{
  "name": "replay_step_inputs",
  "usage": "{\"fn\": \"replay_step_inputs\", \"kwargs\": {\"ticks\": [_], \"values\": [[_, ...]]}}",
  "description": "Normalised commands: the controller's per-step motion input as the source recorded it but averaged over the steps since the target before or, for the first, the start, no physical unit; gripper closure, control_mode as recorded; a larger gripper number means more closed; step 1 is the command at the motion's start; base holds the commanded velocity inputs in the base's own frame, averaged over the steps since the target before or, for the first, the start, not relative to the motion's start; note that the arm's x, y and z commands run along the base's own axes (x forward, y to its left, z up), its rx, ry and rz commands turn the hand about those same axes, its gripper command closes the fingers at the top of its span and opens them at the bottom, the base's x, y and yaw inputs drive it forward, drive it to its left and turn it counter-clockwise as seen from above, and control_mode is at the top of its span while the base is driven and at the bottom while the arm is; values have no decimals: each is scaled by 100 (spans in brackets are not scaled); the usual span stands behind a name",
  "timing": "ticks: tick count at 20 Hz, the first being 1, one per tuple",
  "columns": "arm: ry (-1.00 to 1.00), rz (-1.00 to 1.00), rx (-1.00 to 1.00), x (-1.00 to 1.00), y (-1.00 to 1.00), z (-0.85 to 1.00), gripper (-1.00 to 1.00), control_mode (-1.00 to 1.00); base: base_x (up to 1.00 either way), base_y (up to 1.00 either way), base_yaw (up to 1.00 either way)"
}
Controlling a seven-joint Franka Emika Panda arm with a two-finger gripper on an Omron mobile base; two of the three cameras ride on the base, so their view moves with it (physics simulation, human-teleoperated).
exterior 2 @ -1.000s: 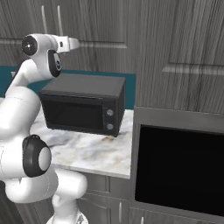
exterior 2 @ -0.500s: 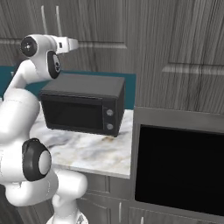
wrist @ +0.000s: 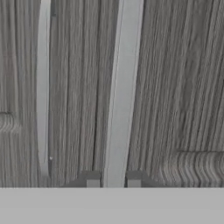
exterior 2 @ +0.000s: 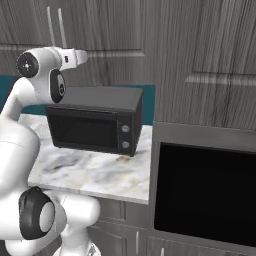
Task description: Open the cabinet, retrieve the rolling pin, and place it next to the meat on the cutting board to prepare for tenderizing.
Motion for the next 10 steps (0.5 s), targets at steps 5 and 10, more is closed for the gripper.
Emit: {"fn": "replay_step_inputs", "kwargs": {"ticks": [5, 10], "values": [[-1, 2, 0, -71, -13, -1, 100, -100, 0, 0, 0], [-1, 5, 0, -69, -24, -2, 100, -100, 0, 0, 0]]}}
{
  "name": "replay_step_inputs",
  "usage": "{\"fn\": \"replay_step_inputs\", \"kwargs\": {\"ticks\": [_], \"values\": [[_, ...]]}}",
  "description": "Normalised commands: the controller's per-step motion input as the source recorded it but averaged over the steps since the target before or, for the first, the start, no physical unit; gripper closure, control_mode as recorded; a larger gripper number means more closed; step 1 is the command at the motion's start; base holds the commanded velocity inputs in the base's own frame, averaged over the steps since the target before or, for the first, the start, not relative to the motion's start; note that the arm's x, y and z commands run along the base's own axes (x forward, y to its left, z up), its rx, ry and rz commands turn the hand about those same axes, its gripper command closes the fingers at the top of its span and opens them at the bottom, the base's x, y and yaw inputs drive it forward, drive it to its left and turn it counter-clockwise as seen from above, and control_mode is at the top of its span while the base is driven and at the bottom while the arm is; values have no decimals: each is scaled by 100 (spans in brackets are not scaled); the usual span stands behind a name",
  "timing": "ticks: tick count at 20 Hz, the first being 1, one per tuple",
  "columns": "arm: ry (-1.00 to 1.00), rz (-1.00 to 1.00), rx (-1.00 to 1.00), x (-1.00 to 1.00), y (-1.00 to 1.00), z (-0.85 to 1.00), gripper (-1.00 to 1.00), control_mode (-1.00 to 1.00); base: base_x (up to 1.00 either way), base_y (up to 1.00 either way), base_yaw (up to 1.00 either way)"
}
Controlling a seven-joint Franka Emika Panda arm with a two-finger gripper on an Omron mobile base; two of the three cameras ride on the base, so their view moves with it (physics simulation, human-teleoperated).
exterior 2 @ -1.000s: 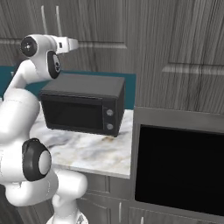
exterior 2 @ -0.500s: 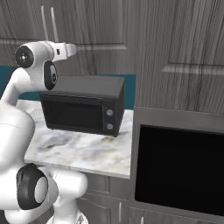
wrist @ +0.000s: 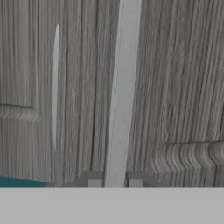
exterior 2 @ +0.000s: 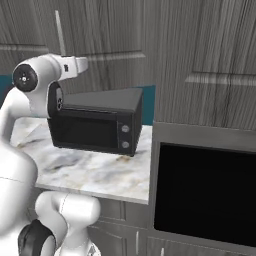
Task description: Open the cabinet, retrieve the rolling pin, and place it next to the meat on the cutting board to prepare for tenderizing.
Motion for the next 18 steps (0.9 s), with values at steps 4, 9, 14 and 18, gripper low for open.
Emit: {"fn": "replay_step_inputs", "kwargs": {"ticks": [4, 9, 14, 18], "values": [[0, 6, 0, -63, -27, -6, 100, -100, 0, 0, 0], [0, 9, 0, -57, -32, -9, 100, -100, 0, 0, 0], [0, 9, 0, -49, -7, -13, -100, -100, 0, 0, 0], [0, 5, 0, -51, -2, -2, -100, -100, 0, 0, 0]]}}
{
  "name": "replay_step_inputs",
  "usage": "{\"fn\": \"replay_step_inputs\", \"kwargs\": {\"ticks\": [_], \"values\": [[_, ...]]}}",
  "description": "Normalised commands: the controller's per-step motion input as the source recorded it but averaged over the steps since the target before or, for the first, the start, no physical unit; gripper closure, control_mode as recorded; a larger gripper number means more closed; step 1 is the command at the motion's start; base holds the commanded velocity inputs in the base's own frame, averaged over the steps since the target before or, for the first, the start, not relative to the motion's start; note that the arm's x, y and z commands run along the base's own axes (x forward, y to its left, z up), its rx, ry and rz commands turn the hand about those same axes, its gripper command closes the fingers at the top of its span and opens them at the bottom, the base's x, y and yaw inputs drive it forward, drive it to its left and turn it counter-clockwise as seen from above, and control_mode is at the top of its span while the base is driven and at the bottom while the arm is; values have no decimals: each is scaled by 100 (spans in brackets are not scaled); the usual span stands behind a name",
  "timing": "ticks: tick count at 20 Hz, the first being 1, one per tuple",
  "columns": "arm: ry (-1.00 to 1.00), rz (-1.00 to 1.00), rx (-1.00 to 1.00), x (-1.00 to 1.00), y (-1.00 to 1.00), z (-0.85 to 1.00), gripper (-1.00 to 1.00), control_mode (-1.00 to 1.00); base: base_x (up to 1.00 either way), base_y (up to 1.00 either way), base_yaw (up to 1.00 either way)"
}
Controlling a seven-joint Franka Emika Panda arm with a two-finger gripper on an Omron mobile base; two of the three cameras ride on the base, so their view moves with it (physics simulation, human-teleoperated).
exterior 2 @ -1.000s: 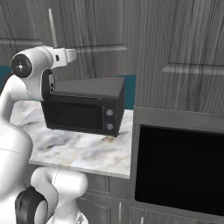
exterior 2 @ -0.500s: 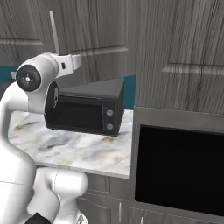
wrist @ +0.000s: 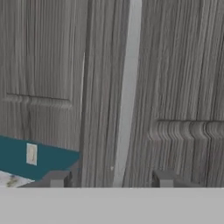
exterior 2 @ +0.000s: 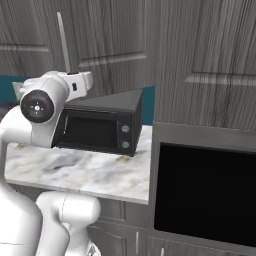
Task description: Open the cabinet, retrieve the rolling pin, and place it next to the meat on the cutting board to prepare for tenderizing.
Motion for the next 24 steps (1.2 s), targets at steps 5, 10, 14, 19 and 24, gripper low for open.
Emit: {"fn": "replay_step_inputs", "kwargs": {"ticks": [5, 10, 14, 19, 24], "values": [[-5, 1, 0, -52, 0, 0, -100, -100, 0, 0, 0], [-11, 0, 0, -42, 10, 1, -100, -100, 0, 0, 0], [-8, 0, 0, -40, 35, 0, -100, -100, 0, 0, 0], [-3, 0, 0, -27, 8, 0, -100, -100, 0, 0, 0], [0, 0, -1, -17, 12, -3, -100, -100, 0, 0, 0]]}}
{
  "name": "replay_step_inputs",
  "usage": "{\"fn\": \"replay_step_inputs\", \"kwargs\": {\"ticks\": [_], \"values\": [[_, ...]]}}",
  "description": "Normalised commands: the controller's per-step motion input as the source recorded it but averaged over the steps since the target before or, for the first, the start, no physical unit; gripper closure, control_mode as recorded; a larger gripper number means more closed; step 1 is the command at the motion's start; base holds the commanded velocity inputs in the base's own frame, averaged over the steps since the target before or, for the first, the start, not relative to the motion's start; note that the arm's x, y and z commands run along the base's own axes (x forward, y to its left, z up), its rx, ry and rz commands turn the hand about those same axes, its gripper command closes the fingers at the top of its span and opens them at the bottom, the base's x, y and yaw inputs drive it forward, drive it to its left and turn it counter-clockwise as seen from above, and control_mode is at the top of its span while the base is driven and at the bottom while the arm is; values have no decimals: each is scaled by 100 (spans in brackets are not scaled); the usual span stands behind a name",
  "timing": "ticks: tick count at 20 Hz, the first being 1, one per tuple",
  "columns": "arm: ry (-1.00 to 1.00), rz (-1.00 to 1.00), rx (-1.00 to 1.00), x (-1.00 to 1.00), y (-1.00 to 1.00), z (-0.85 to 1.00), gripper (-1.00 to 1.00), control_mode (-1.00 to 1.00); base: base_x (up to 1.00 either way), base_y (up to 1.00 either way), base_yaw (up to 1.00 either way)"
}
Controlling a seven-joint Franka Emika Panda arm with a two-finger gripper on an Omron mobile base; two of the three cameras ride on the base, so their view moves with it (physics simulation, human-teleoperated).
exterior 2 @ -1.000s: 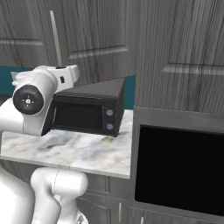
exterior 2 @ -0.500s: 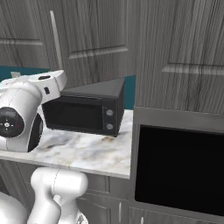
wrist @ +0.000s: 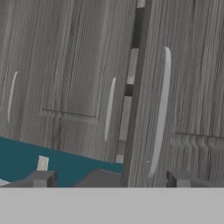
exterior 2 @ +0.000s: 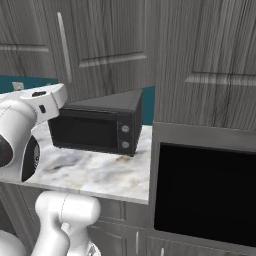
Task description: Open the cabinet, retrieve the rolling pin, and place it next to the meat on the cutting board to prepare for tenderizing.
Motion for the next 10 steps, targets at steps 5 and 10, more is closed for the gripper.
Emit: {"fn": "replay_step_inputs", "kwargs": {"ticks": [5, 10], "values": [[0, 1, -6, -2, 20, -7, -100, -100, 0, 0, 0], [0, -2, -8, -5, 34, -1, -100, -100, 0, 0, 0]]}}
